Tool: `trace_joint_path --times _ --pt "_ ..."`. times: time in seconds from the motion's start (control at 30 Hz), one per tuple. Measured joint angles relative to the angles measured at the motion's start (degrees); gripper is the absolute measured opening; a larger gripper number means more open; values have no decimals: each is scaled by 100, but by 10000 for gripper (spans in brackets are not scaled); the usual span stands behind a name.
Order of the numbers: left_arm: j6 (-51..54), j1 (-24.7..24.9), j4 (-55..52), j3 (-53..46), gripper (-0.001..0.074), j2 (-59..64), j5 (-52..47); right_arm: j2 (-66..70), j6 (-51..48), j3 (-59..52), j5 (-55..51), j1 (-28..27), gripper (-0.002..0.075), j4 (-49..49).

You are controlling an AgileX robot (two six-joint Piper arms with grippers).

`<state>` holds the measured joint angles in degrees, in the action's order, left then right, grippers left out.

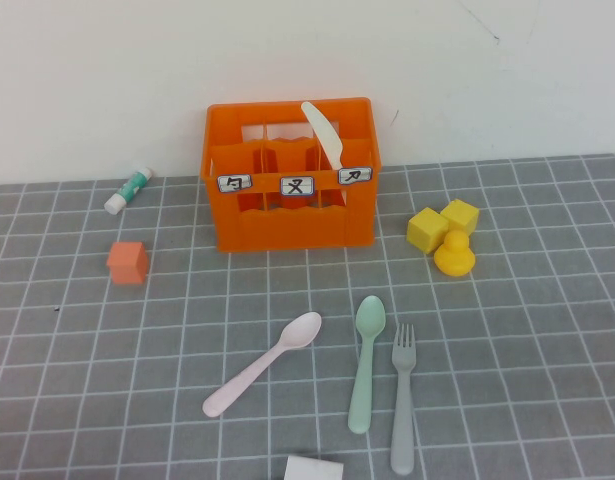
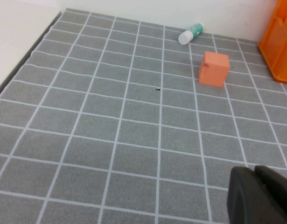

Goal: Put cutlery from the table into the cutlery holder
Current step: Pick up the spoon

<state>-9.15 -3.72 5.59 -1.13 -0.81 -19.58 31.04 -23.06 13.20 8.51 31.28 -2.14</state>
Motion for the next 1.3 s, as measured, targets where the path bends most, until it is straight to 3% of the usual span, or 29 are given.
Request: trace_joint_path --times 0.1,0.23,0.37,0.53,0.67,0.83,1.3 --pt "0 0 0 0 -1 0 0 -282 -1390 -82 -78 -99 94 1276" --pt "0 0 0 0 -1 0 0 -803 -1692 -438 116 -550 94 1617" --pt "17 0 0 0 -1 0 0 -1467 -935 -928 -120 -1417 94 1413" --pt "17 0 0 0 -1 0 0 -2362 758 -1458 -851 -2620 94 214" --pt "17 0 0 0 -1 0 0 -2920 1223 -1479 -1645 -3184 93 72" --pt "17 0 0 0 -1 0 0 -3157 1476 -1479 -2688 -3380 92 72" --pt "7 0 0 0 -1 0 0 -3180 2306 -1479 -2733 -3382 92 72"
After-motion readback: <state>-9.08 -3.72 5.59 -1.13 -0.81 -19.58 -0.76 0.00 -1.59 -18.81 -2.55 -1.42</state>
